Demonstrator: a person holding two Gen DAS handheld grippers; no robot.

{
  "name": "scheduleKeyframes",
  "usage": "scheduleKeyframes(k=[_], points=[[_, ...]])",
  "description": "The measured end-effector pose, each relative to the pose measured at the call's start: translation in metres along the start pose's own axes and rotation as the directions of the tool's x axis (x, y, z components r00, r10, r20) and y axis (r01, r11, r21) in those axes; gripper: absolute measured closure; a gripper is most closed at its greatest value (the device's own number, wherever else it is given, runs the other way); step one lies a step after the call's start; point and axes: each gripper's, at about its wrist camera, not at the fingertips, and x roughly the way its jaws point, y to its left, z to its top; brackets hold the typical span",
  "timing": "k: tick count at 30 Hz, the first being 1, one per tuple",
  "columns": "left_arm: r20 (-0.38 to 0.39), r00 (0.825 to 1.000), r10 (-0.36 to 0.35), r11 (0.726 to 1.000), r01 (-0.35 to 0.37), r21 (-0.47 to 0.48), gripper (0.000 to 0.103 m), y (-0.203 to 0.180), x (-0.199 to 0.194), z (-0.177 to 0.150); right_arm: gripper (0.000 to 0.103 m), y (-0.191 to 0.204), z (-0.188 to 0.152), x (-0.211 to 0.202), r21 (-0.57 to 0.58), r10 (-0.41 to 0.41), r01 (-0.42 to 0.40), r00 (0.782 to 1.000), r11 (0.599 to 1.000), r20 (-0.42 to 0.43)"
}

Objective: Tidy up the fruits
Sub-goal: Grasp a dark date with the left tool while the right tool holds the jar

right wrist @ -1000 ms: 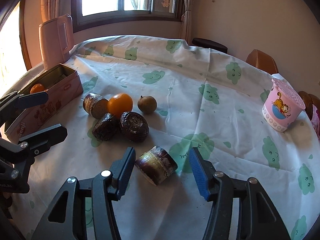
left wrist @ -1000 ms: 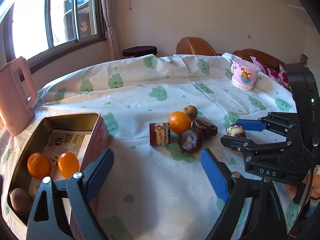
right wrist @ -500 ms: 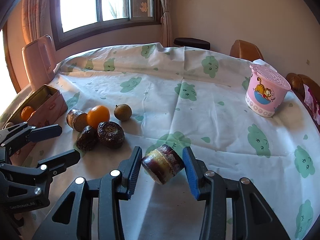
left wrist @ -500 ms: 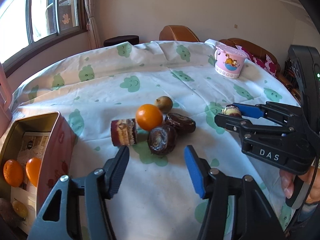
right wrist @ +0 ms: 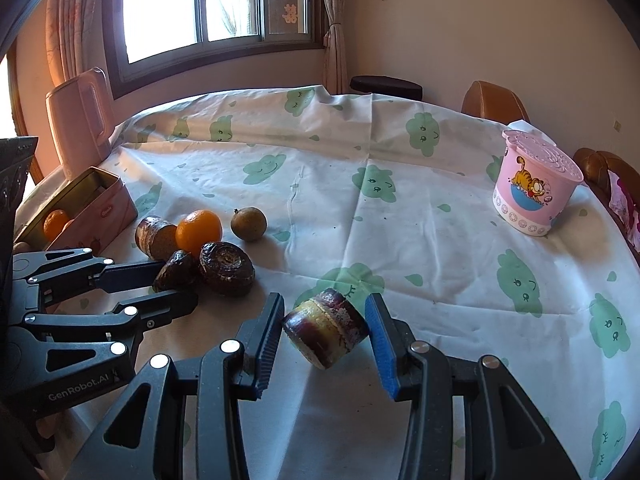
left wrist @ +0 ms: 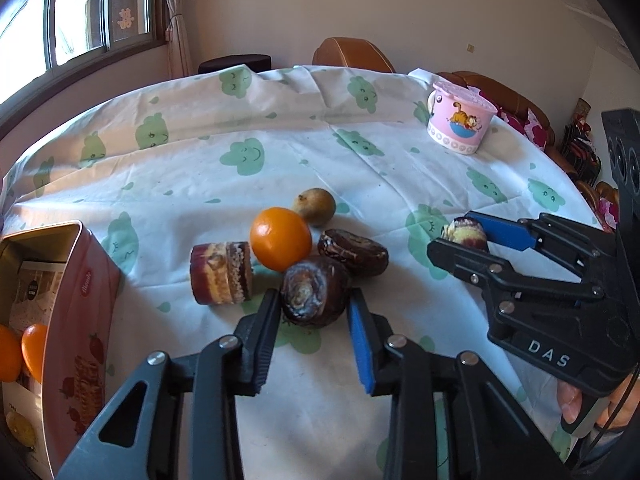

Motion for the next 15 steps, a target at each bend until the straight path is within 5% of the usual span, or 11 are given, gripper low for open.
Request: scheduleKeyframes(k=[15], points=[[0.073, 0.997, 0.014, 0.999, -0.016, 0.031, 0.067, -0.005, -0.014, -0.001, 0.059, 0.002, -0.001, -0.014, -0.011, 0.013, -0.012, 0.997, 1.000, 0.073]])
